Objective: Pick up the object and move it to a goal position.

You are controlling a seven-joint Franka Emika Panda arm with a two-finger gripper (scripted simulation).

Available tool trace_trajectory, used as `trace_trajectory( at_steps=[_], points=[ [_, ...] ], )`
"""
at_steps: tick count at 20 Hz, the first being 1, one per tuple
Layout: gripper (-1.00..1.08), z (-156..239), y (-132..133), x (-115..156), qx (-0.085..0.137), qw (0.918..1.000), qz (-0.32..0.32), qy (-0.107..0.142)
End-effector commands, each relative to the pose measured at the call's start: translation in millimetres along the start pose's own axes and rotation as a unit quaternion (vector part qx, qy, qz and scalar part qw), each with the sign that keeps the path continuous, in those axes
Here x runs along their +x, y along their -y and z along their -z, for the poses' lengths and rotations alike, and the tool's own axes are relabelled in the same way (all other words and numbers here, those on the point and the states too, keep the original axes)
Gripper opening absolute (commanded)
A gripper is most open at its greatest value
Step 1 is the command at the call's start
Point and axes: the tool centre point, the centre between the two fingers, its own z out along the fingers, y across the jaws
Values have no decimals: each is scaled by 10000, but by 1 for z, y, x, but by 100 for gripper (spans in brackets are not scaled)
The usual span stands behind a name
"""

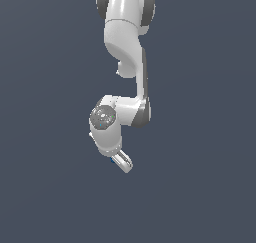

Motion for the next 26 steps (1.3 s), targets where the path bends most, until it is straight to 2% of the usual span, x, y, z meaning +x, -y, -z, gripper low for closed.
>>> trace_trajectory(
  at_steps=[1, 7, 26],
  points=[
    [-100, 12, 3, -2, 7, 10000, 2, -6],
    [-100, 58, 12, -9, 6, 10000, -1, -5],
    [-100, 261, 57, -40, 2, 10000, -5, -9]
  ],
)
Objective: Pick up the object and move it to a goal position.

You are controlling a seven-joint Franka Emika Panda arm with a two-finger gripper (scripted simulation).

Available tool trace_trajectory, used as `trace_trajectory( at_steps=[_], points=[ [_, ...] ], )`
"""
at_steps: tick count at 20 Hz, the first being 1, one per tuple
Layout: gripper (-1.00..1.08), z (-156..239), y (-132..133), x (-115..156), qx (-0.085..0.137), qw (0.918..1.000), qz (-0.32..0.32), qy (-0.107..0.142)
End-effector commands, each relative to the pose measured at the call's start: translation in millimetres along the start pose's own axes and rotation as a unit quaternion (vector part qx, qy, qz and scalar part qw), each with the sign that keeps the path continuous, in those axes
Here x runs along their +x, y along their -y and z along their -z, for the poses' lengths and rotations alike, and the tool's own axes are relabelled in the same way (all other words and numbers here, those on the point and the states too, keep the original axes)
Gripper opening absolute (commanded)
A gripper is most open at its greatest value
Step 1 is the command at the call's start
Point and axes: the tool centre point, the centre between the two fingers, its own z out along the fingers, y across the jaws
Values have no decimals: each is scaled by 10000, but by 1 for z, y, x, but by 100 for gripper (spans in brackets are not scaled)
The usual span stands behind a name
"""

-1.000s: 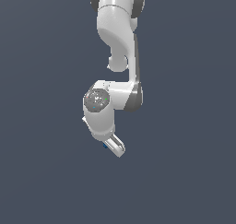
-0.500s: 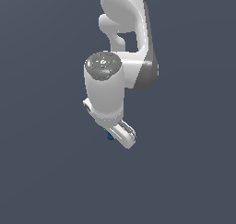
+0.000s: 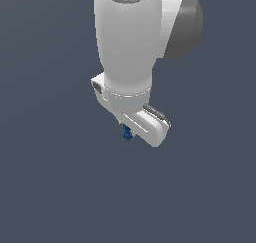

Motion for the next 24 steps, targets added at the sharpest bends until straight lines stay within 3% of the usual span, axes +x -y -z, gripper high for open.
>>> trace_trajectory(
  at_steps=[1, 12, 24],
  points=[
    [-100, 25, 5, -4, -4, 10000, -2, 2],
    [-100, 100, 24, -14, -2, 10000, 4, 3],
    [-100, 132, 34, -17, 0, 10000, 6, 4]
  ],
)
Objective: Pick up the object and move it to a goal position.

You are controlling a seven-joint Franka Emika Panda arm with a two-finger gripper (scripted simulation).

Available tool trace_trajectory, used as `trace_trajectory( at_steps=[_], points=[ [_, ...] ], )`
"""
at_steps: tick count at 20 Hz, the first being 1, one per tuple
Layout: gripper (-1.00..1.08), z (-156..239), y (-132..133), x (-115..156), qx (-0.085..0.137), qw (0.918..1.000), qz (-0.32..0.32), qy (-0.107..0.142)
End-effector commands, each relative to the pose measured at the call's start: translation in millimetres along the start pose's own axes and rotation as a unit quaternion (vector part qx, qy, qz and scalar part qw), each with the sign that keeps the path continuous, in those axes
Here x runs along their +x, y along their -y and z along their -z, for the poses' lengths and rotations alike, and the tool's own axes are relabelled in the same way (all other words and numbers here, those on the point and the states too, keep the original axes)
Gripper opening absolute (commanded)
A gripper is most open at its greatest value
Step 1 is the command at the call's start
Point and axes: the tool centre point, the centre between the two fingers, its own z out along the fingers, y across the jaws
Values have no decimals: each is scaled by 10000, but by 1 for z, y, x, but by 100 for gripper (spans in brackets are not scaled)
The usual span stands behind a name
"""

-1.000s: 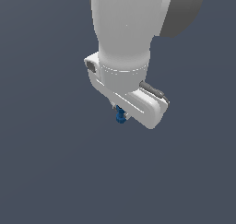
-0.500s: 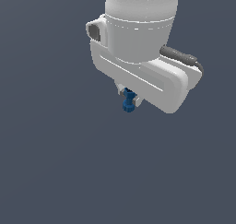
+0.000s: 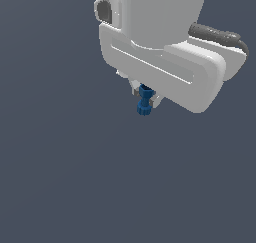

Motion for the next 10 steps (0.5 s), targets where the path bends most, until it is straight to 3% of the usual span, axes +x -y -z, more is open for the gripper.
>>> trace_trajectory(
  at_steps=[1, 10],
  points=[
    [-100, 3, 1, 0, 0, 10000, 0, 1],
    [-100, 7, 2, 0, 0, 10000, 0, 1]
  ],
)
